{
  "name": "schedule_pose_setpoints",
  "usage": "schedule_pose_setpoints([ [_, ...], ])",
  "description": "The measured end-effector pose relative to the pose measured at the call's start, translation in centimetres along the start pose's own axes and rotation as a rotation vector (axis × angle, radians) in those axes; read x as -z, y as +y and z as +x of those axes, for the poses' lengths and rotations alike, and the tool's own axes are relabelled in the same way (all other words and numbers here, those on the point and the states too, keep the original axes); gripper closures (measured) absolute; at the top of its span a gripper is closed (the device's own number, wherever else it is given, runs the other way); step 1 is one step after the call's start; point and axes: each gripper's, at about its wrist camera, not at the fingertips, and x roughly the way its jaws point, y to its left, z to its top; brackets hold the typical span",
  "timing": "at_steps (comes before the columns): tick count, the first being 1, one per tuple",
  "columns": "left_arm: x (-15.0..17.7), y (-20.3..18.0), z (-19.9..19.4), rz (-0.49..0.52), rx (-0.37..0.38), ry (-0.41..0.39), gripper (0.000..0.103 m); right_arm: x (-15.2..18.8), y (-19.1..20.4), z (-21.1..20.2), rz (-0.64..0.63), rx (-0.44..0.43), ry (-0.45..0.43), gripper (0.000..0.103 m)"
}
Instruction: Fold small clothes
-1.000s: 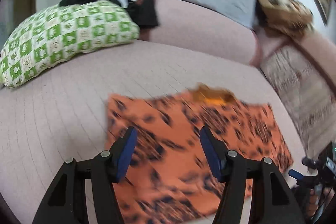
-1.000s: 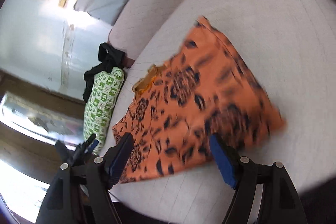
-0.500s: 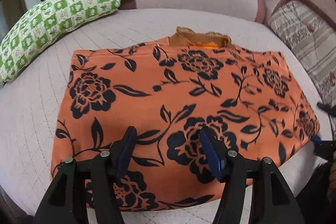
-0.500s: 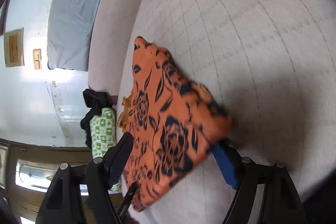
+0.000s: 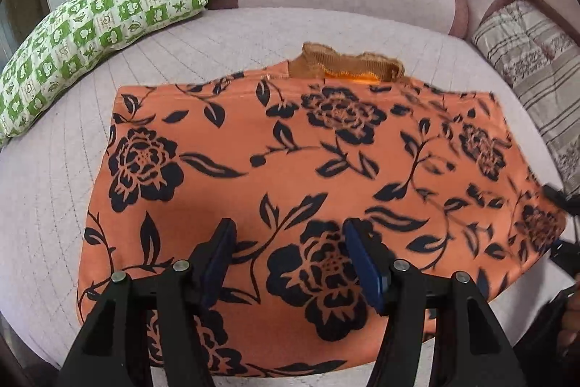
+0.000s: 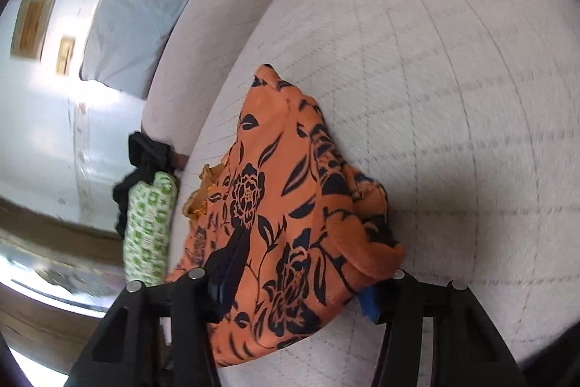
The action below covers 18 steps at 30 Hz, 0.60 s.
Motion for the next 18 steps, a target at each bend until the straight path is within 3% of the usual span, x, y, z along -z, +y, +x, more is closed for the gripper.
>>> schedule_pose_setpoints([
  [7, 0.4, -0.7, 1.6, 0.036, -0.021, 0.022, 0.039, -0.3, -1.1, 0.8, 0.031, 0.005, 0.008, 0.036],
  [10, 0.1, -0.5, 1.0, 0.018, -0.003, 0.028, 0.039, -0.5, -0.9, 0.8, 0.026, 0.007, 0.008, 0.046],
  [17, 0.4, -0.6, 1.7, 0.059, -0.030, 0.021, 0.038, -0.6, -1.5, 1.0, 0.040, -0.001, 0.017, 0.046],
  [18, 0.5, -0.9, 1.7, 0.083, -0.045, 0.009, 0.038, -0.6, -1.7, 1.0, 0.036, 0.000, 0.021, 0.051],
])
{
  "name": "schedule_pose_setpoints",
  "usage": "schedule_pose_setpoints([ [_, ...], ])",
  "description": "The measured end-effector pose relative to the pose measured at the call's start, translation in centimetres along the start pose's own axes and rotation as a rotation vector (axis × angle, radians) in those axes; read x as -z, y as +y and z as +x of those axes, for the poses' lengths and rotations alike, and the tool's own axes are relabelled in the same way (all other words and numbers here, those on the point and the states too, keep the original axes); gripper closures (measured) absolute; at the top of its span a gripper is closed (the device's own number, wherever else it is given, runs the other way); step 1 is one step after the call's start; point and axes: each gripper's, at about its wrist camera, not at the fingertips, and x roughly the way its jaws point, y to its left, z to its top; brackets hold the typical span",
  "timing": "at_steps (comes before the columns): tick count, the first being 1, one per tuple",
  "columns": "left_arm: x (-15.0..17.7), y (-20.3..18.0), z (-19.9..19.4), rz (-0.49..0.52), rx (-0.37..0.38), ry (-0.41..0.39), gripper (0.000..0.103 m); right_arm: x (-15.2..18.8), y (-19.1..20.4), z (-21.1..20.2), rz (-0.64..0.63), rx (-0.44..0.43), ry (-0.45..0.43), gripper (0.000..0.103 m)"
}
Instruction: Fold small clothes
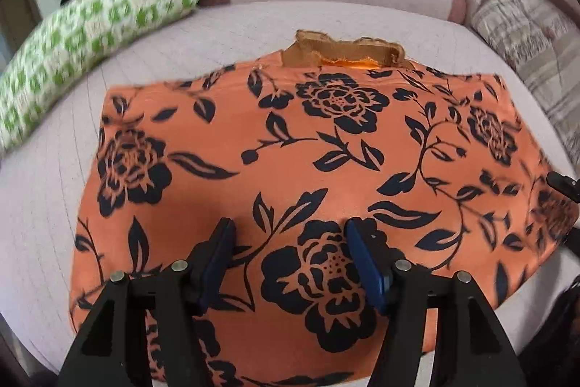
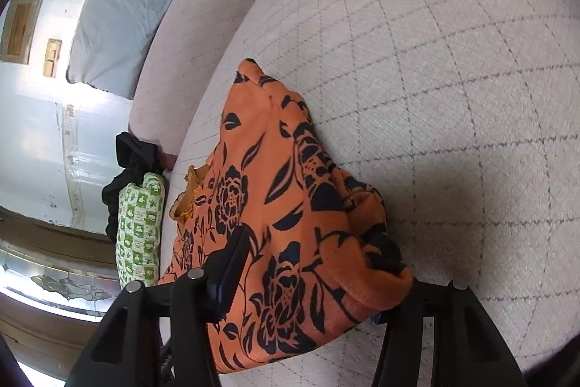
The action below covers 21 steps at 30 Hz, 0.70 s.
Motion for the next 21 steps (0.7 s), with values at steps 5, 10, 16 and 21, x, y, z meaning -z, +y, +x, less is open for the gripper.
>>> schedule_pose_setpoints([
  [5, 0.1, -0.1, 0.1, 0.013, -0.006, 0.000, 0.037, -0.1, 0.9, -1.4, -0.097, 0.058, -0.010, 0.088],
  [10, -0.1, 0.0, 0.1, 0.019, -0.003, 0.008, 0.037, -0.8, -1.2, -2.2, -0.068, 0.099, 0.041, 0.073],
  [16, 0.0, -0.3, 0.2, 0.026, -0.022, -0.007, 0.033, -4.5, 0.7, -6.4, -0.166, 0.065, -0.085, 0.040],
  [21, -0.1, -0.1, 0.4, 0.026, -0.014, -0.011, 0.031, -10.5, 5.7, 1.8, -0.405, 0.069, 0.118, 0.040],
])
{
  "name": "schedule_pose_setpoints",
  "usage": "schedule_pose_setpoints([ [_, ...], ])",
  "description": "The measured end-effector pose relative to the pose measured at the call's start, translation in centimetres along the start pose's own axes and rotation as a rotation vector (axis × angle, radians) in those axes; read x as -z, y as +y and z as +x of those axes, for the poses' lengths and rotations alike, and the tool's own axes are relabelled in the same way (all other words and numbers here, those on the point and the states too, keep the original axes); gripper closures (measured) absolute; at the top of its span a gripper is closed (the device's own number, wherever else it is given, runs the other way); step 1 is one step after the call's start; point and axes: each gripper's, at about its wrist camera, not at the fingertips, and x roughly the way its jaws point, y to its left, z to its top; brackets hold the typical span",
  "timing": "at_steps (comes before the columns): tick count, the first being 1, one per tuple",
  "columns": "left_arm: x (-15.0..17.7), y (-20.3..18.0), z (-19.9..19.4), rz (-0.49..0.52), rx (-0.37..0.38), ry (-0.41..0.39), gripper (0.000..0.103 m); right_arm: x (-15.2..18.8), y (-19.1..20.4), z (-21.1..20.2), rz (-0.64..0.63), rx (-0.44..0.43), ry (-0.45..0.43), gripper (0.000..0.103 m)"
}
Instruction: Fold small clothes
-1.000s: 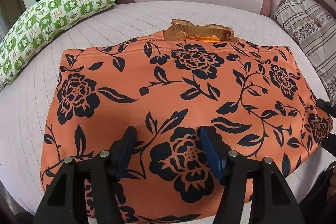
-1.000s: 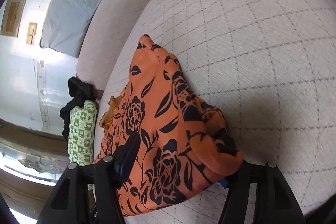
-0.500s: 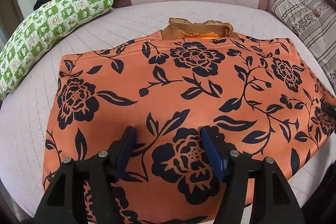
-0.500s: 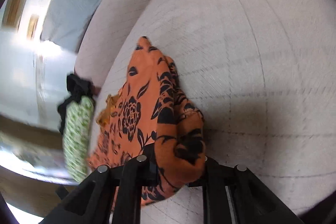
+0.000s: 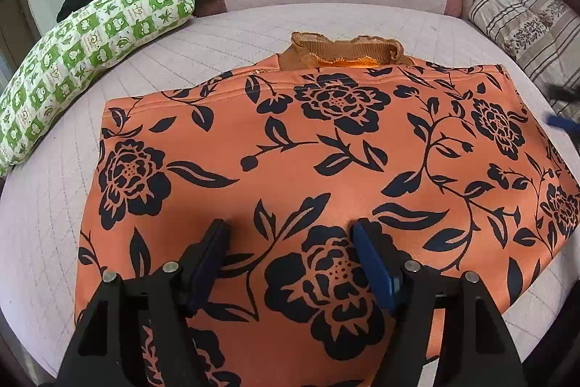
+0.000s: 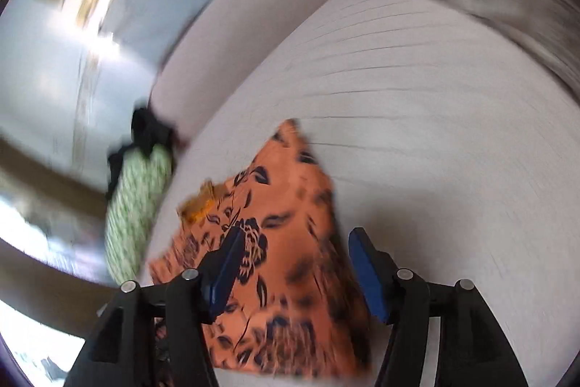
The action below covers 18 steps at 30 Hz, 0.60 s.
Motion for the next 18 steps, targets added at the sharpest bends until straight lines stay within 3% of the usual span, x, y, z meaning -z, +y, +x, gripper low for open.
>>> schedule_pose_setpoints([
  [4, 0.0, 0.2, 0.1, 0.001, 0.008, -0.008, 0.029, -4.5, 0.2, 6.7, -0.067, 0.031, 0.146, 0.040],
  [5, 0.1, 0.3, 0.1, 0.001, 0.010, -0.011, 0.028, -5.0, 0.6, 8.6, -0.094, 0.023, 0.207, 0.042],
  [6, 0.1, 0.3, 0.2, 0.001, 0.013, -0.014, 0.028, -5.2, 1.1, 9.4, -0.122, 0.047, 0.213, 0.048],
  [7, 0.1, 0.4, 0.2, 0.003, 0.015, -0.020, 0.027, -5.2, 1.5, 9.6, -0.147, 0.059, 0.203, 0.074],
  [8, 0.2, 0.4, 0.2, 0.004, 0.017, -0.023, 0.026, -5.1, 2.6, 9.7, -0.181, 0.044, 0.210, 0.087],
  [11, 0.4, 0.3, 0.2, 0.014, 0.013, -0.040, 0.025, -4.9, 3.0, 8.5, -0.209, 0.165, 0.099, 0.090],
  [12, 0.4, 0.2, 0.2, 0.019, 0.008, -0.043, 0.025, -4.9, 2.0, 9.4, -0.172, 0.183, 0.117, 0.090],
  [14, 0.3, 0.2, 0.2, 0.015, 0.007, -0.036, 0.025, -4.5, 0.6, 9.9, -0.115, 0.136, 0.110, 0.089],
  [15, 0.2, 0.3, 0.2, 0.012, 0.010, -0.030, 0.025, -4.7, 0.2, 9.3, -0.082, 0.109, 0.094, 0.087],
  [16, 0.2, 0.3, 0.2, 0.012, 0.009, -0.026, 0.025, -4.9, -0.2, 8.8, -0.046, 0.100, 0.086, 0.077],
  [17, 0.2, 0.3, 0.2, 0.014, 0.008, -0.026, 0.025, -5.0, -0.6, 8.3, -0.014, 0.122, 0.077, 0.067],
  [18, 0.2, 0.2, 0.2, 0.015, 0.005, -0.028, 0.025, -5.0, -0.9, 7.4, 0.006, 0.171, 0.049, 0.066],
])
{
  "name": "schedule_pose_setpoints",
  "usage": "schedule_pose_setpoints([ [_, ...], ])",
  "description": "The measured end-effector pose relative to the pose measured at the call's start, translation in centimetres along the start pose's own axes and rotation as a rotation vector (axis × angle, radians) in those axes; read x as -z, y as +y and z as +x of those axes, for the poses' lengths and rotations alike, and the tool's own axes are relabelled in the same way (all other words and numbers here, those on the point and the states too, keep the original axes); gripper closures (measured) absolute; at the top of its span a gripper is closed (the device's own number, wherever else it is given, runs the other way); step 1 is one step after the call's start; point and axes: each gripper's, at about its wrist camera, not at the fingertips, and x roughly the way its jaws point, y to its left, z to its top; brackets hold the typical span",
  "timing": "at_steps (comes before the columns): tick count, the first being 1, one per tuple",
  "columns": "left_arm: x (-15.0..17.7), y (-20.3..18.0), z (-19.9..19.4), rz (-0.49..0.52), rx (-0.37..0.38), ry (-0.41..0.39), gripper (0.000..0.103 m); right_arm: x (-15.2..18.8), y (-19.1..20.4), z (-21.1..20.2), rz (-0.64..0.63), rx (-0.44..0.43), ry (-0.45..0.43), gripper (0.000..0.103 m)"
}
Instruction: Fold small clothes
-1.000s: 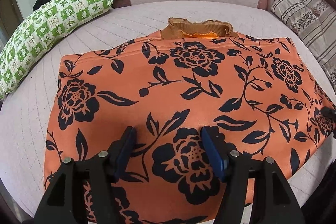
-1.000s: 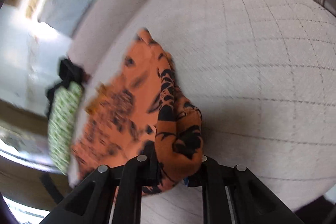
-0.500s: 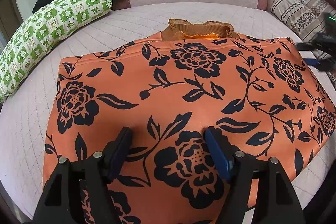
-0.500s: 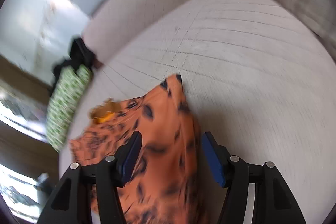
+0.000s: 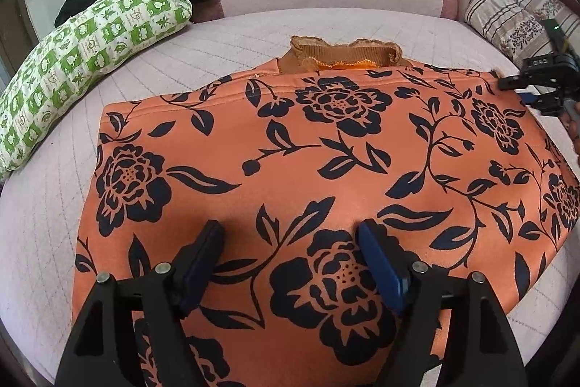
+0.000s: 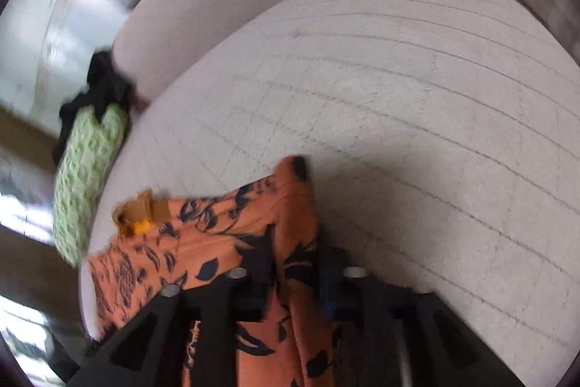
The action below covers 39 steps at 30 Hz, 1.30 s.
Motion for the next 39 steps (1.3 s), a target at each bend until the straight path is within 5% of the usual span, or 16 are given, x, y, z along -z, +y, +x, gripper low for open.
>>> schedule_pose_setpoints([
  [2, 0.0, -0.1, 0.0, -0.001, -0.005, -0.001, 0.025, 0.4, 0.4, -2.0, -0.001, 0.053, -0.042, 0.064],
  [6, -0.1, -0.1, 0.1, -0.002, -0.007, 0.009, 0.025, 2.7, 4.0, -6.7, -0.084, -0.044, -0.140, 0.064],
  [7, -0.1, -0.2, 0.1, 0.002, -0.010, 0.011, 0.025, 3.2, 4.9, -6.5, -0.093, -0.101, -0.115, 0.058],
  [8, -0.1, -0.2, 0.1, 0.001, -0.011, 0.013, 0.025, 3.9, 5.6, -5.5, -0.097, -0.198, -0.043, 0.038],
  [10, -0.2, -0.1, 0.1, -0.004, -0.009, 0.021, 0.025, 4.4, 5.4, -2.2, -0.094, -0.175, 0.055, 0.038],
  [11, -0.3, -0.2, 0.2, -0.001, -0.012, 0.025, 0.025, 4.4, 4.3, -0.9, -0.063, -0.119, 0.081, 0.045],
  [13, -0.4, -0.1, 0.1, -0.001, -0.010, 0.034, 0.025, 4.1, 0.4, -0.8, 0.141, -0.101, 0.024, 0.087],
  [18, -0.7, 0.0, 0.2, -0.015, -0.008, 0.039, 0.024, 7.8, 4.5, -5.9, 0.037, -0.229, -0.031, 0.075],
  [19, -0.8, 0.0, 0.2, -0.017, -0.010, 0.040, 0.024, 8.9, 5.2, -6.2, 0.014, -0.262, -0.024, 0.054],
  [20, -0.8, 0.0, -0.1, -0.022, -0.009, 0.040, 0.024, 10.2, 5.5, -5.8, -0.007, -0.267, 0.003, 0.022],
  [22, -0.8, 0.3, -1.1, -0.047, -0.002, 0.045, 0.024, 11.4, 4.3, -4.0, -0.016, -0.128, 0.048, 0.023],
  [24, -0.4, 0.9, -3.1, -0.061, 0.024, 0.007, 0.024, 11.9, 1.4, -4.8, 0.141, -0.121, 0.005, 0.053],
  [27, 0.8, 1.5, -5.4, -0.057, 0.010, -0.044, 0.024, 13.7, 1.8, -9.6, 0.142, -0.132, -0.129, 0.040],
  [29, 1.7, 1.8, -6.0, -0.076, 0.005, -0.048, 0.024, 16.3, 2.7, -12.2, 0.129, -0.147, -0.186, 0.021],
  [34, 2.7, 1.5, -5.5, -0.097, 0.009, -0.016, 0.024, 23.1, 1.5, -11.9, 0.288, -0.224, -0.091, 0.021],
  [39, 2.9, 0.6, -5.6, -0.076, 0.002, -0.012, 0.024, 22.8, -0.7, -8.3, 0.432, -0.292, -0.040, 0.020],
])
